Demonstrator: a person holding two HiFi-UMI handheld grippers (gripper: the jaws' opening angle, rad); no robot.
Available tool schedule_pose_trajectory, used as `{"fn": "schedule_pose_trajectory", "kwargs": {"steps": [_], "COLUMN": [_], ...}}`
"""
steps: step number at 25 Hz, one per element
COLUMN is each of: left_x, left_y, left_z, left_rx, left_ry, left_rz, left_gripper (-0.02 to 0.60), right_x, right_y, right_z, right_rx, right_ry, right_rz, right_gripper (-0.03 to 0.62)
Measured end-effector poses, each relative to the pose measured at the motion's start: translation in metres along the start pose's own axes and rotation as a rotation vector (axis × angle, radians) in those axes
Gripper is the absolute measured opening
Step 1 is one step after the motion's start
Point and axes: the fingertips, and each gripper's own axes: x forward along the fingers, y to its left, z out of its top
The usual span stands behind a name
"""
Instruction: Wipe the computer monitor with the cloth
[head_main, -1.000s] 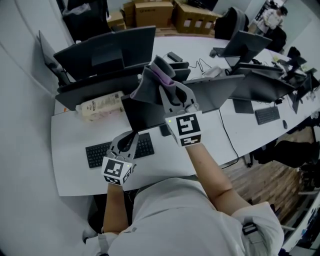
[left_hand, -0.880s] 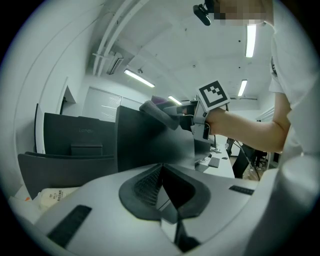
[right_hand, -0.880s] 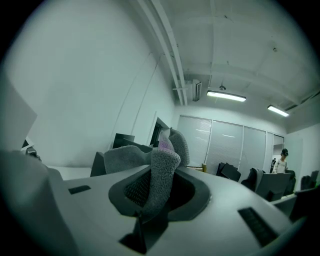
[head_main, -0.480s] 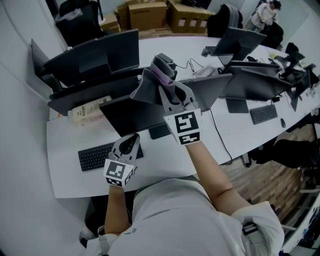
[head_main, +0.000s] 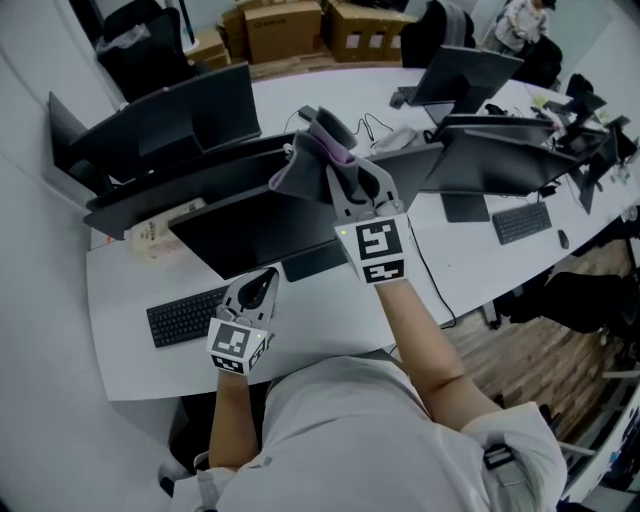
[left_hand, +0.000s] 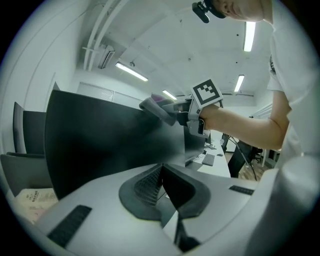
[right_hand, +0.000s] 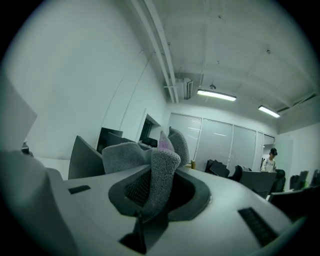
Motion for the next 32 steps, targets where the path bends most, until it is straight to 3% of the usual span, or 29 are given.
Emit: {"fn": "schedule_pose_trajectory", "kwargs": {"steps": [12,32], "left_x": [0.053,0.137], "left_y": [-0.038,-0.091], "left_z": [0.005,0.010], "left_rx": [0.017,0.019], "left_ry": [0.029,0.052], "left_rz": [-0.049,-0.094], "left_gripper": [0.002,0.002], "right_x": [-0.021,-0.051], "right_y": [-0.082,-0.207], "right_z": [-0.039,-0.081], "right_rx": [0.101,0.151], "right_ry": [0.024,-0.003], "right_rz": [-0.057,-0.164], "right_gripper": [0.075,0.075]}}
